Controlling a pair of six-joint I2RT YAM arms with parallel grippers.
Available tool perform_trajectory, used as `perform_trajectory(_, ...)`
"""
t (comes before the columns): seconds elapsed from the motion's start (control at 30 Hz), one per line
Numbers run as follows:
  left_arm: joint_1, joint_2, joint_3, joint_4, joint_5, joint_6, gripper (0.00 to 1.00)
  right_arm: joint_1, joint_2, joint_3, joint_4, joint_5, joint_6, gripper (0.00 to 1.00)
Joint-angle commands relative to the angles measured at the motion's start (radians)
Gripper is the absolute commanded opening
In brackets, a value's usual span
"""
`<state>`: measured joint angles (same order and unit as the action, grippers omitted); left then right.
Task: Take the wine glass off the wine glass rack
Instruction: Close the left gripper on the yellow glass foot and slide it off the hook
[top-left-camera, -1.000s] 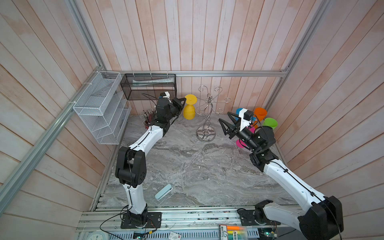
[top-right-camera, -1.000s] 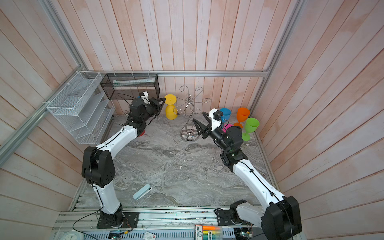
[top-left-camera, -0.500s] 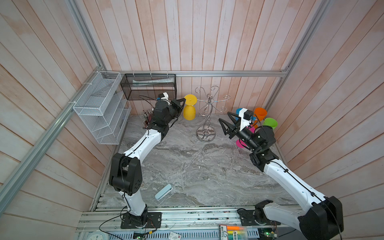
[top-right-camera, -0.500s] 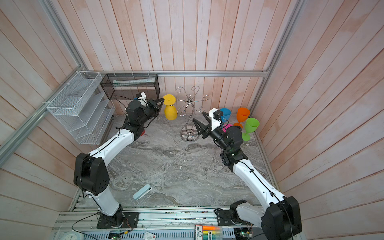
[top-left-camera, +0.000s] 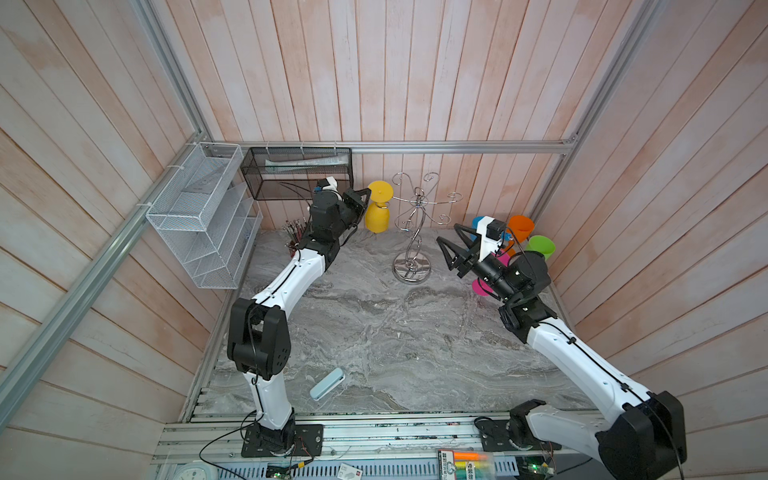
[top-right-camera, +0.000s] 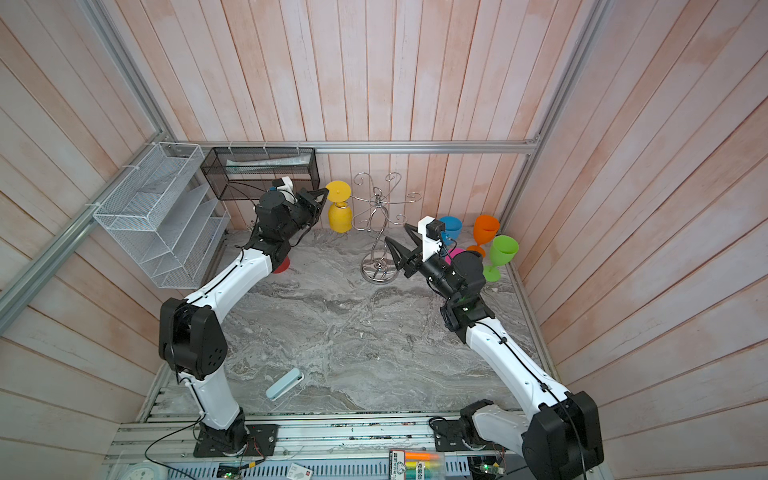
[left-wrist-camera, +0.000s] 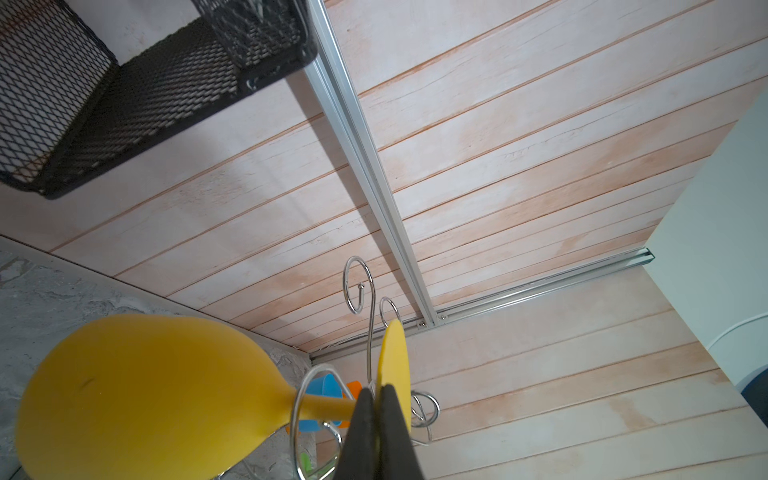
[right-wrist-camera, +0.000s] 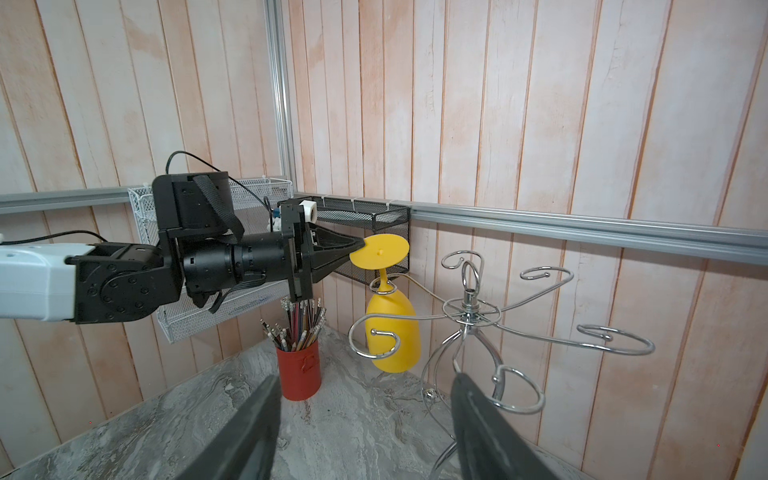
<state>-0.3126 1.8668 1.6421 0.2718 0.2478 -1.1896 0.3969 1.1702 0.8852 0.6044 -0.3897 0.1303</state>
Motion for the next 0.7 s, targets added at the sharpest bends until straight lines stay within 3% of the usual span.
perform_trajectory(0.0,0.006,0.046,0.061,-0.019,-0.023,0.025,0.00,0.006,0.017,0.031,-0.002,0.013,0.002,0.65)
perform_trajectory(0.67,-0.032,0.214,0.307,-0.088,0.008,0.041,0.00,0.004,0.025,0.032,-0.006,0.015,-0.014,0.65)
